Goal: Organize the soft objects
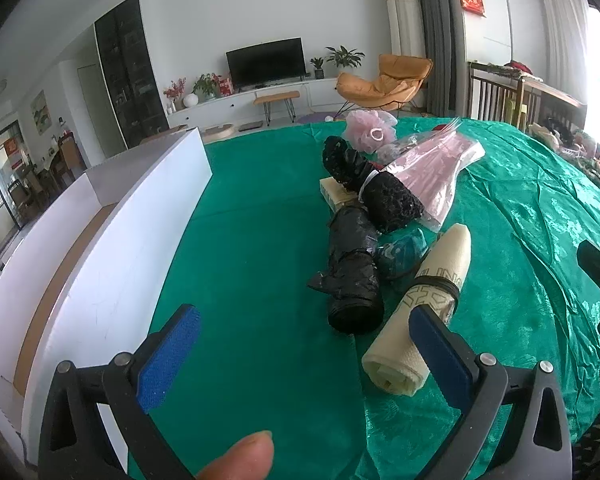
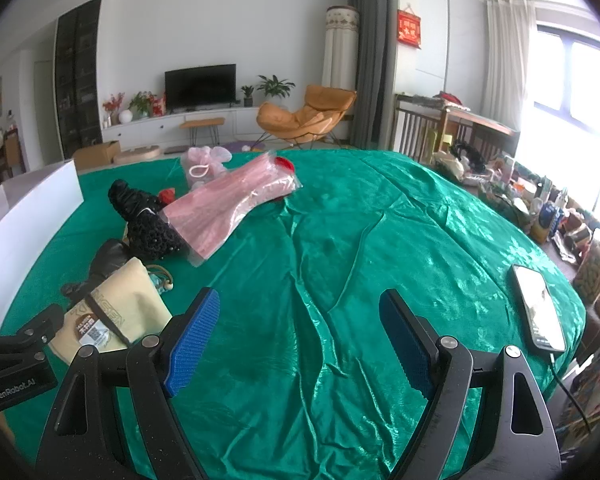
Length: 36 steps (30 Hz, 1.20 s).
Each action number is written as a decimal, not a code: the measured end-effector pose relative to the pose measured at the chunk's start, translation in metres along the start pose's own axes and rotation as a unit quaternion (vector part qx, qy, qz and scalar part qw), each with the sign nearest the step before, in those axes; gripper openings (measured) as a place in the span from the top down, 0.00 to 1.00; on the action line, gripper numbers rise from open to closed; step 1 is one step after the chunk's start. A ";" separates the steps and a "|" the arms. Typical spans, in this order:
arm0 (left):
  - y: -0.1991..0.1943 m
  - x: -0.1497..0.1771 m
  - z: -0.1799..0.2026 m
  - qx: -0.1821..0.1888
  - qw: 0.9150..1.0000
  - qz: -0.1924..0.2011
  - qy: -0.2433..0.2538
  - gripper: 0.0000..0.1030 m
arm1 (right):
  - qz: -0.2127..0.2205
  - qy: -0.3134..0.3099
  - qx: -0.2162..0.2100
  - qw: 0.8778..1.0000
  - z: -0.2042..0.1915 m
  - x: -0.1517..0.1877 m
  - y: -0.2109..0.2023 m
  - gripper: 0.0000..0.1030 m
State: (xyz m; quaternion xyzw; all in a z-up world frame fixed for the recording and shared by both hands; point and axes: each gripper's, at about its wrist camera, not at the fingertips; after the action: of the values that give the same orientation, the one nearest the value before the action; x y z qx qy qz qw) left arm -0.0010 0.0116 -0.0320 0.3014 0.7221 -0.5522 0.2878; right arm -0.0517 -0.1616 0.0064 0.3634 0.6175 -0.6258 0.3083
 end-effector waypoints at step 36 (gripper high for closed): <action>-0.001 0.004 0.000 0.009 1.000 0.001 0.003 0.00 | -0.002 0.001 0.000 1.000 0.000 0.001 0.001 0.18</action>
State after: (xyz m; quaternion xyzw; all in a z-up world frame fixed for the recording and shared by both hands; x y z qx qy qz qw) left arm -0.0041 0.0116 -0.0343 0.3059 0.7179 -0.5573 0.2836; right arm -0.0513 -0.1613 0.0050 0.3622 0.6186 -0.6263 0.3066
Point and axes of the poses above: each gripper's, at about its wrist camera, not at the fingertips, and y roughly the way its jaws point, z to its right, x to its underside, and after that the axes turned 9 degrees about -x, right-handed
